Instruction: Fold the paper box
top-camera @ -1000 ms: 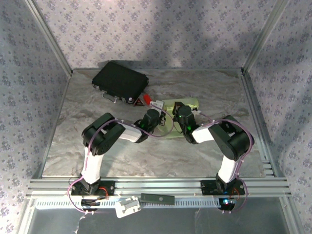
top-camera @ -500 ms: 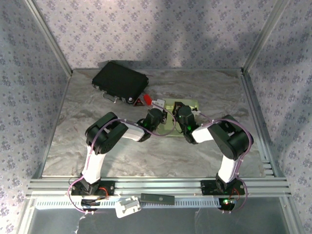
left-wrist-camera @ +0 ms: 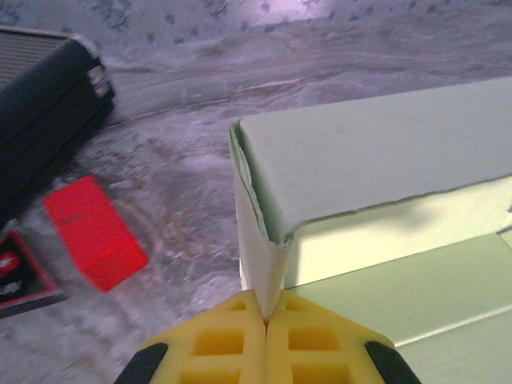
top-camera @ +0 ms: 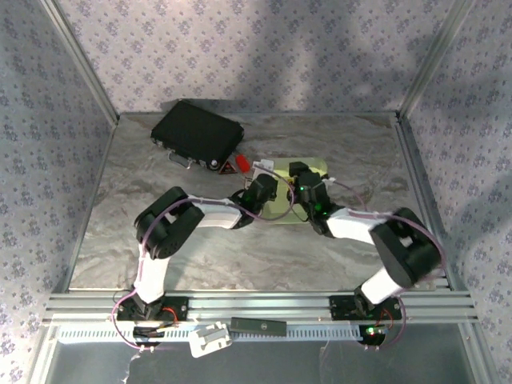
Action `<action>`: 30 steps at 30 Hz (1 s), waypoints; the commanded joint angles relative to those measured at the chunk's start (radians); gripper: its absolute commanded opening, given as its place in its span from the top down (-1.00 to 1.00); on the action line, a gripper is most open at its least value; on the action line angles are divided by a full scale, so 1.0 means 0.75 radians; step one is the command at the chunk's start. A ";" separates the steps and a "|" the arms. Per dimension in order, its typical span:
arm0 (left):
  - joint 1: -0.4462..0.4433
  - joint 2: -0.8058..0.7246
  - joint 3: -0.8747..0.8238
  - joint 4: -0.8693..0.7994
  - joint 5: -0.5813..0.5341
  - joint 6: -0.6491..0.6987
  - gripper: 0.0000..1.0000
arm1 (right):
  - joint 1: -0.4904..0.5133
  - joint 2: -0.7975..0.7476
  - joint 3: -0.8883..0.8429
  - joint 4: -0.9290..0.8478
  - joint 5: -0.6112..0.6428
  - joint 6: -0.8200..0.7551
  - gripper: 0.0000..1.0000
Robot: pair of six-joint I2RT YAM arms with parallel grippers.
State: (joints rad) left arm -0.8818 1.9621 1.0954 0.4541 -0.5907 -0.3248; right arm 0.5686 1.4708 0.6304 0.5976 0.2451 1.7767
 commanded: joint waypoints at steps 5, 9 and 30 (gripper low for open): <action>0.044 -0.258 0.157 -0.667 -0.058 -0.229 1.00 | -0.148 -0.434 0.133 -0.690 -0.157 -0.458 -0.32; 0.064 -0.373 0.204 -0.972 0.005 -0.271 1.00 | -0.243 -0.457 0.425 -1.103 -0.262 -0.770 -0.27; 0.006 -0.744 0.035 -1.213 0.095 -0.316 1.00 | -0.059 -0.119 0.796 -1.288 -0.342 -0.947 -0.25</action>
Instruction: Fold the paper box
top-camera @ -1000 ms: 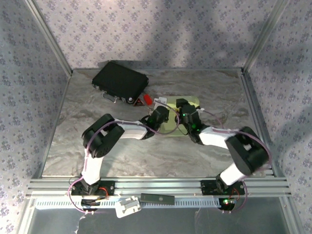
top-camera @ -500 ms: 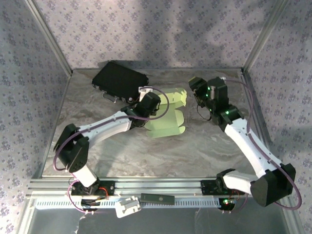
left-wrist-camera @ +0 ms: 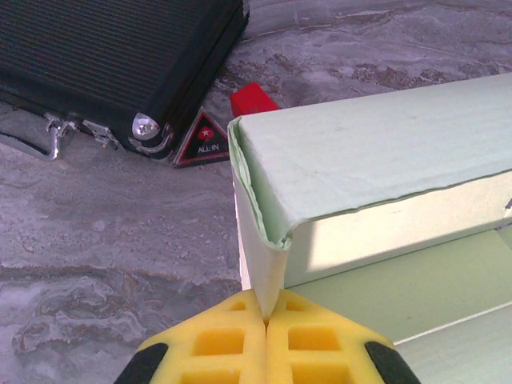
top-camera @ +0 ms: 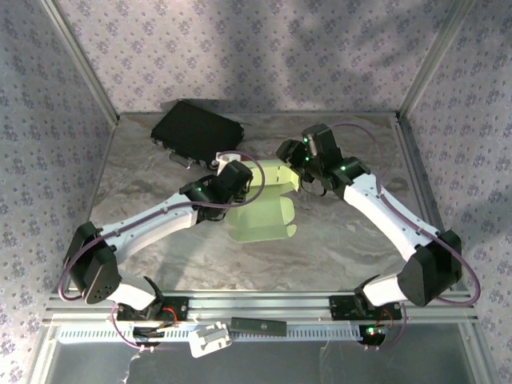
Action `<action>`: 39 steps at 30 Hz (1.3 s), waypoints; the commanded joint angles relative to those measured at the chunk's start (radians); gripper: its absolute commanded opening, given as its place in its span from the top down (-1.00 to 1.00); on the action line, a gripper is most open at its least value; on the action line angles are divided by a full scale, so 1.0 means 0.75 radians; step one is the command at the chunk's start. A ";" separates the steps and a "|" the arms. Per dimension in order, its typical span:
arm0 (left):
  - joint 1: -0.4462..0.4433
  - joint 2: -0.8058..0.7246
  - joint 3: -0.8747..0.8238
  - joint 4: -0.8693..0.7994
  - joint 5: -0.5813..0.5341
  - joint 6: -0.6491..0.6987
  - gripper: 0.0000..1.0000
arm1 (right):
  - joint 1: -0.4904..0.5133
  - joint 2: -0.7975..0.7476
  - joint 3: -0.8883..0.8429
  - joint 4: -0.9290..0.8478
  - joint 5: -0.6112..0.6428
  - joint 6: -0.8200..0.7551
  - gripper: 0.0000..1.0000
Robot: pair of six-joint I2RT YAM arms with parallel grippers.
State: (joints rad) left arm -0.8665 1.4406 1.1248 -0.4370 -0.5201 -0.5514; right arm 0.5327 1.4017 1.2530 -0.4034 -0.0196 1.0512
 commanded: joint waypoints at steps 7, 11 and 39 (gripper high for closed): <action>-0.040 -0.058 -0.004 -0.017 -0.009 -0.013 1.00 | -0.025 0.039 -0.017 0.050 -0.029 -0.004 -0.22; -0.048 -0.056 0.006 -0.018 -0.028 -0.010 1.00 | 0.004 0.045 -0.026 0.031 0.002 -0.003 -0.21; -0.066 -0.025 0.037 0.002 -0.071 0.007 1.00 | 0.129 -0.266 -0.366 0.147 0.192 0.063 -0.21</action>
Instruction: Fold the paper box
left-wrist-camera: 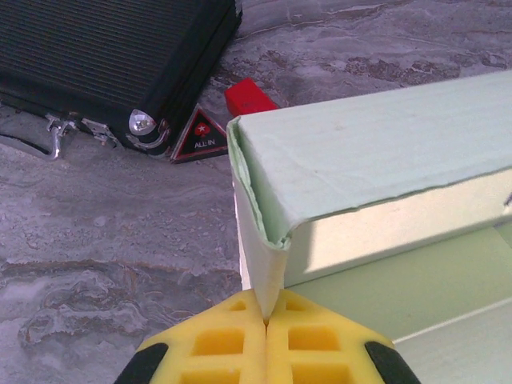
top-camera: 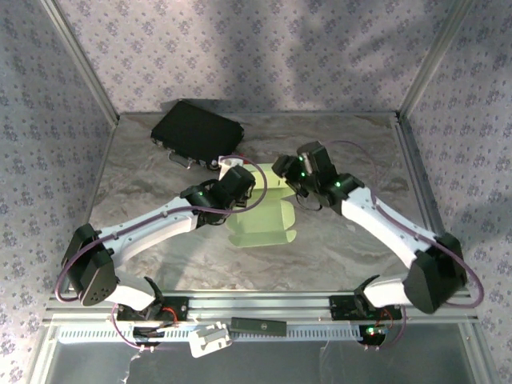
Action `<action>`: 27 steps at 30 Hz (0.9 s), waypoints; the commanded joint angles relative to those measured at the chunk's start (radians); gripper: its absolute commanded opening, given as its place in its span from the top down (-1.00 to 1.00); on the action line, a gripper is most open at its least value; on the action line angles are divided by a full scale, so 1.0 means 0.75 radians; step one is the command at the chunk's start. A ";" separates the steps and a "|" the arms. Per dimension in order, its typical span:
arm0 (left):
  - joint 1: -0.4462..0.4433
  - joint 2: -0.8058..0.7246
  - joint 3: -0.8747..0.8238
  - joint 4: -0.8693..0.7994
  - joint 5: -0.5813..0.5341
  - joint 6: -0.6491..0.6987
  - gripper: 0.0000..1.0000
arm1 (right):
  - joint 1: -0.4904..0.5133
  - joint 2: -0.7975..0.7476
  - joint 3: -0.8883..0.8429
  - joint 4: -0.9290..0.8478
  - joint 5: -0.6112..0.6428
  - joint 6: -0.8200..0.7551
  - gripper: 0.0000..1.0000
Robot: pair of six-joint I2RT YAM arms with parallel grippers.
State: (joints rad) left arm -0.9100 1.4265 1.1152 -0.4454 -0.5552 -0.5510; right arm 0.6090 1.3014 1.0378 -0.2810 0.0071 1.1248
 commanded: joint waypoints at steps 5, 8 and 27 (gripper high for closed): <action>-0.008 0.008 0.058 0.020 -0.023 0.009 1.00 | 0.090 -0.246 -0.237 0.012 0.224 -0.060 -0.21; -0.008 0.015 0.066 0.020 -0.022 0.014 1.00 | 0.103 -0.221 -0.293 0.066 0.221 -0.049 -0.21; -0.009 0.002 0.090 -0.009 -0.022 0.027 1.00 | 0.053 0.021 -0.279 0.205 0.186 -0.061 -0.08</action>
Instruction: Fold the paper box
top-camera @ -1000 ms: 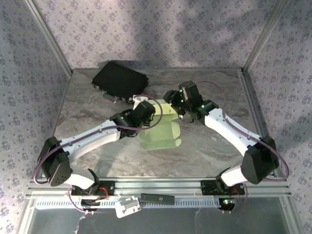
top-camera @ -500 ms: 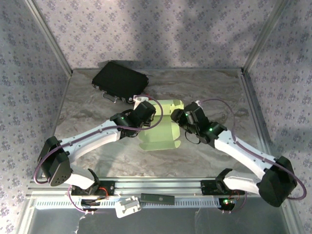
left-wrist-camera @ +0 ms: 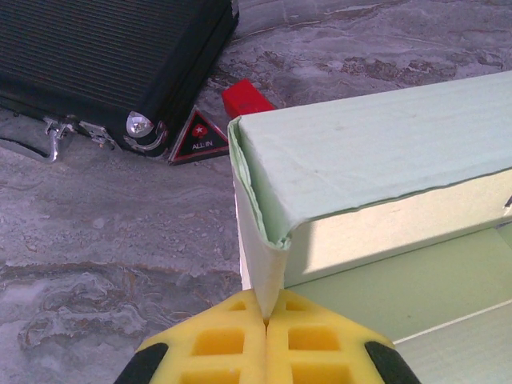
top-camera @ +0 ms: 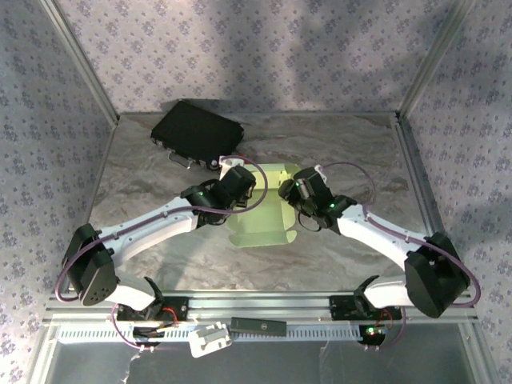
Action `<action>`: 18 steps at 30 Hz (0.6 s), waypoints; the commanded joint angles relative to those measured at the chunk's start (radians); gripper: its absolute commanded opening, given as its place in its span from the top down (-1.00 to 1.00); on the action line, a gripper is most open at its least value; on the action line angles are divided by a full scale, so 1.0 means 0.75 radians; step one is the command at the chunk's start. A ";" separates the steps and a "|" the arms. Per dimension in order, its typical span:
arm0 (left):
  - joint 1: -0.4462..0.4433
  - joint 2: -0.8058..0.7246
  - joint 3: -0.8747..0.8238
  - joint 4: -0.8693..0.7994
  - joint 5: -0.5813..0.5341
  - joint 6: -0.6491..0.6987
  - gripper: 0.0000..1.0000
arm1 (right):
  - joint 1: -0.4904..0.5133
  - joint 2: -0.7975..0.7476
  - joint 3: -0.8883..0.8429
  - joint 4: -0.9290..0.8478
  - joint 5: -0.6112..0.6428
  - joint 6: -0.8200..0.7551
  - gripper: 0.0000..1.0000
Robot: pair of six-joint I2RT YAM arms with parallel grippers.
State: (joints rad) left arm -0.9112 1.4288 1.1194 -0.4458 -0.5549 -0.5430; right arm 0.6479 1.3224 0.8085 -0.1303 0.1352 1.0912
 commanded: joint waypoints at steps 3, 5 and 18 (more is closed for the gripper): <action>-0.007 0.001 0.084 -0.003 -0.016 0.016 1.00 | 0.001 -0.019 0.005 0.007 0.029 -0.020 -0.08; -0.007 0.000 0.081 0.001 -0.008 0.012 1.00 | -0.012 0.003 -0.007 0.046 0.012 -0.020 -0.08; 0.003 0.020 0.073 0.059 0.044 0.033 1.00 | 0.011 0.093 0.162 0.086 -0.026 -0.098 0.15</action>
State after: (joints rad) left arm -0.9108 1.4292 1.1362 -0.4412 -0.5465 -0.5350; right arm 0.6487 1.3842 0.8837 -0.0620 0.1230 1.0485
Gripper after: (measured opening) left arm 0.045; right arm 0.425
